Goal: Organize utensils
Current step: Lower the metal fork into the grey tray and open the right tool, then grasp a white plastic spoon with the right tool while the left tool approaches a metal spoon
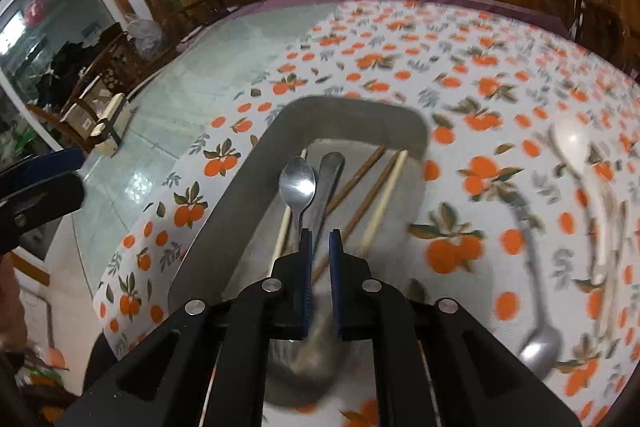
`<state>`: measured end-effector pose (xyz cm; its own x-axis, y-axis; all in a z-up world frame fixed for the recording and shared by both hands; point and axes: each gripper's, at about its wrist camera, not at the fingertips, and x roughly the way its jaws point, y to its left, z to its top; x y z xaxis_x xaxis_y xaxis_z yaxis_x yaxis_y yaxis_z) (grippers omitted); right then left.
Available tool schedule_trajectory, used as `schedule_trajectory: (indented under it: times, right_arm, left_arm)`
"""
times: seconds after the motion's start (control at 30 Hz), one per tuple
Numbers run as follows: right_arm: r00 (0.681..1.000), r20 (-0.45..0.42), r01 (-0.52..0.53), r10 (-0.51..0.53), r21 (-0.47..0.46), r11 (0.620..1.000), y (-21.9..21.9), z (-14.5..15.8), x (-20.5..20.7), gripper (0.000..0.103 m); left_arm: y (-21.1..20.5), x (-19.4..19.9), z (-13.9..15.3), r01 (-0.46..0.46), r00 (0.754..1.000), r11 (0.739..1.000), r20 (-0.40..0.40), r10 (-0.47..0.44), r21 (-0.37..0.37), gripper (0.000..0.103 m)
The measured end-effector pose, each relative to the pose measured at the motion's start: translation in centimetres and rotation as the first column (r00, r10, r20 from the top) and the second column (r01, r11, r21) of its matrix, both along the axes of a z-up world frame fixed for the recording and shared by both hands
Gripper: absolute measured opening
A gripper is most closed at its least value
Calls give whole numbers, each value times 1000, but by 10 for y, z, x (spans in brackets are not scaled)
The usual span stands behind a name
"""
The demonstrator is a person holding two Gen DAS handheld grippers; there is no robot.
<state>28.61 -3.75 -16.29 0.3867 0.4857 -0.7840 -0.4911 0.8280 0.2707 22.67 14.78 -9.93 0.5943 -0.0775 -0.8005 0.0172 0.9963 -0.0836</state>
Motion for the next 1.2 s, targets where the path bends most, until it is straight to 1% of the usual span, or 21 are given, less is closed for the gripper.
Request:
schedule_trajectory:
  times: [0.1, 0.2, 0.23, 0.27, 0.4, 0.47, 0.5, 0.7, 0.9, 0.93, 0.97, 1.0, 1.07, 1.2]
  right_arm:
    - [999, 29, 16, -16, -3, 1000, -35, 15, -11, 12]
    - [998, 54, 45, -42, -47, 998, -77, 24, -21, 12]
    - [996, 71, 61, -56, -75, 995, -94, 25, -24, 16]
    - [995, 81, 73, -65, -94, 993, -105, 25, -26, 20]
    - [989, 101, 123, -107, -171, 978, -153, 19, -29, 21]
    - [987, 94, 146, -131, -181, 973, -172, 12, -26, 28]
    - [986, 89, 153, -138, -183, 971, -180, 9, -24, 29]
    - [987, 40, 161, -156, -190, 969, -197, -21, -5, 29]
    - [986, 2, 164, -167, -194, 967, -199, -42, 18, 29]
    - [986, 4, 165, -167, -197, 966, -199, -44, 19, 26]
    - [986, -1, 163, -166, -202, 966, -200, -46, 22, 18]
    - [985, -10, 165, -171, -204, 965, -202, -48, 24, 16]
    - [983, -24, 173, -181, -192, 966, -208, -51, 25, 5]
    - [983, -14, 177, -181, -167, 970, -221, -46, 14, 4]
  left_arm:
    - [-19, 0, 4, 25, 1000, 1000, 9, -25, -14, 87]
    - [-42, -1, 4, 58, 998, 998, 16, -58, -21, 91]
    - [-49, -1, 4, 68, 998, 997, 17, -67, -22, 91]
    - [-58, 0, 2, 80, 997, 996, 15, -79, -26, 91]
    - [-89, 3, -5, 124, 992, 992, 5, -124, -31, 91]
    - [-107, 5, -9, 149, 989, 988, 0, -149, -32, 91]
    - [-113, 5, -10, 158, 987, 987, -1, -158, -33, 91]
    - [-152, 12, -23, 202, 979, 979, -25, -203, -29, 91]
    - [-176, 13, -32, 223, 973, 975, -51, -224, -26, 91]
    - [-180, 13, -34, 226, 972, 974, -55, -228, -25, 91]
    - [-184, 13, -35, 232, 971, 972, -59, -233, -24, 91]
    - [-187, 12, -37, 236, 970, 972, -62, -237, -21, 91]
    - [-193, 12, -41, 242, 968, 970, -69, -243, -20, 91]
    - [-205, 15, -50, 250, 964, 968, -86, -251, -24, 91]
